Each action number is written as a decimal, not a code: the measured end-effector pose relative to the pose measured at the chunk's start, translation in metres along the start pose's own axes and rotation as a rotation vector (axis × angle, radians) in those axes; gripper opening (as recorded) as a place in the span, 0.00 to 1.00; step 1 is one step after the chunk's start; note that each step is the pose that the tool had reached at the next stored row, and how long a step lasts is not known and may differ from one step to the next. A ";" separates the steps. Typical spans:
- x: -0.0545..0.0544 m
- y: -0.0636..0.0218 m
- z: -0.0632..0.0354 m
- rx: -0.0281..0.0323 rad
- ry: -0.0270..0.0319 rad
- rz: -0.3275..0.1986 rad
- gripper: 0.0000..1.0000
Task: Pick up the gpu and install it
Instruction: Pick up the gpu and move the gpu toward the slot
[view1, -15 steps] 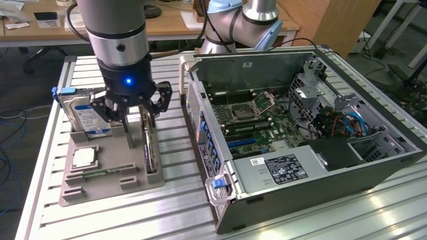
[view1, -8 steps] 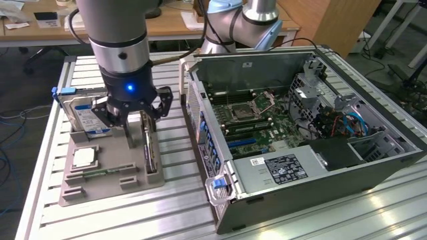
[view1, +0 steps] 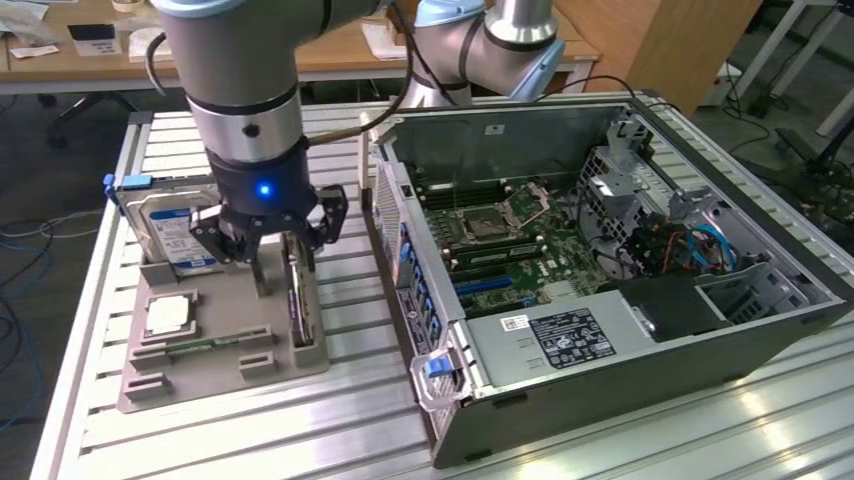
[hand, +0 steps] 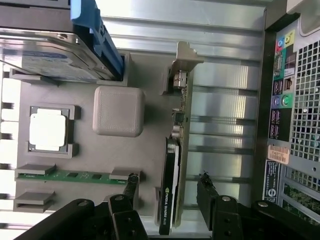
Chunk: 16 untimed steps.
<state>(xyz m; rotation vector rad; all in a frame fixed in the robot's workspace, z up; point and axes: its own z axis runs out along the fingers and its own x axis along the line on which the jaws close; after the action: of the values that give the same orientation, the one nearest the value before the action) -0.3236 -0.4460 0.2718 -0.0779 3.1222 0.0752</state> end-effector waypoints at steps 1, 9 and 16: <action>0.000 -0.0001 0.0018 0.0000 -0.0001 0.002 0.59; -0.001 -0.0008 0.0163 0.0007 -0.0017 0.036 0.59; -0.002 -0.0008 0.0291 0.0010 -0.0028 0.057 0.59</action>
<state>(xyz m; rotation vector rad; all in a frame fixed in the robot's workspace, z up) -0.3208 -0.4452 0.2427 0.0110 3.1217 0.0745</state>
